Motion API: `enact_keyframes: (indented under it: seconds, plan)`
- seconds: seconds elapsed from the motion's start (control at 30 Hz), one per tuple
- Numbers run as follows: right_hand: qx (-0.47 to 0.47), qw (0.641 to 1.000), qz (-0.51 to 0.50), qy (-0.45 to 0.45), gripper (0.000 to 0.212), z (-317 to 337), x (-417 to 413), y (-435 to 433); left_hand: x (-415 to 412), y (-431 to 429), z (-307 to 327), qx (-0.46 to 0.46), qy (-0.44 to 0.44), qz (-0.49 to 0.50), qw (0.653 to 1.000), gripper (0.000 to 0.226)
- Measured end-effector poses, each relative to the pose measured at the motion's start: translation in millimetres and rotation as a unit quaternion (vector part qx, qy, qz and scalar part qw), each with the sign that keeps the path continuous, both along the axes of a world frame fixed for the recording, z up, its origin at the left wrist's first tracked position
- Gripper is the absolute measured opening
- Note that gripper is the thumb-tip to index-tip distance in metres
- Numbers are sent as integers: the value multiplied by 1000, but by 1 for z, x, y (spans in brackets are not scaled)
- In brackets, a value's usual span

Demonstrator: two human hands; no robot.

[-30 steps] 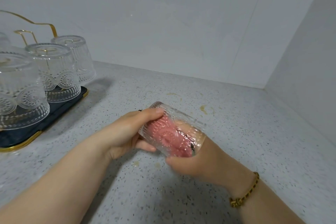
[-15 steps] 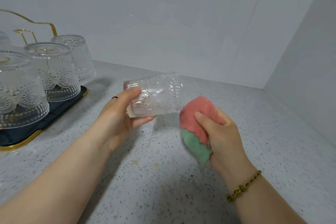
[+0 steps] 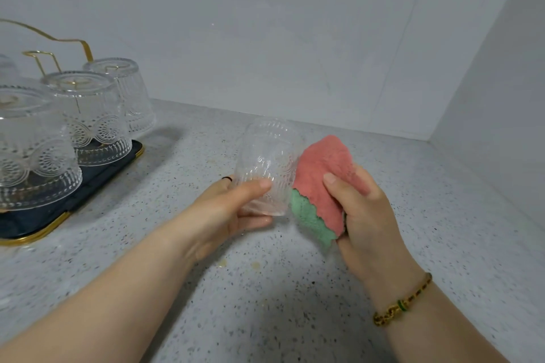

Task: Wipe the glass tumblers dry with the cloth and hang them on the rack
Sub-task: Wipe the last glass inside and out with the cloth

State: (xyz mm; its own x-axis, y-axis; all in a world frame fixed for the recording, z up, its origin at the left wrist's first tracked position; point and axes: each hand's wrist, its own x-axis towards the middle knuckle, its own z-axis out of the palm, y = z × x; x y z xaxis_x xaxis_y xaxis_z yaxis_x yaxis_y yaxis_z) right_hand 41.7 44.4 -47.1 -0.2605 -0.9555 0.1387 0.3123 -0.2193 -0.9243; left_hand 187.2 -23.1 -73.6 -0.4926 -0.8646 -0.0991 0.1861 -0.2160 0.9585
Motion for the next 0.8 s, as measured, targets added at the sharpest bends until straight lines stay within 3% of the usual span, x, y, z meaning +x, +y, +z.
enact_keyframes:
  seconds: [0.1, 0.17, 0.23, 0.3, 0.37, 0.5, 0.7, 0.77, 0.8]
  plan:
    - [2, 1000, -13, 5, 20, 2, -1, -1, -4, 2, -3, 45, 36, -19, 998, 33]
    - [3, 999, -19, -32, 21, 1, -1, -1, -5, 3, -2, 47, 90, -11, 995, 40]
    - [19, 996, -27, -82, 21, -2, 0, -2, -4, 2, -1, 20, 151, -2, 988, 56]
    - [55, 989, -11, -139, 17, -7, 2, -4, -4, 2, -1, -43, 173, 21, 984, 51]
    - [85, 979, 36, -182, 16, -12, 8, -5, -5, 3, -1, -95, 172, 42, 980, 49]
    - [92, 979, 119, -135, 32, -20, 22, 0, -15, 7, -5, -127, 106, 118, 979, 90]
    - [95, 954, 203, -200, 25, -14, 25, 3, -19, 7, -6, -172, 36, 185, 967, 55]
    - [120, 956, 184, -195, 23, -12, 21, 3, -16, 4, -5, -177, 39, 199, 963, 57]
    - [131, 955, 173, -202, 24, -10, 19, 3, -14, 2, -5, -182, 37, 207, 961, 69]
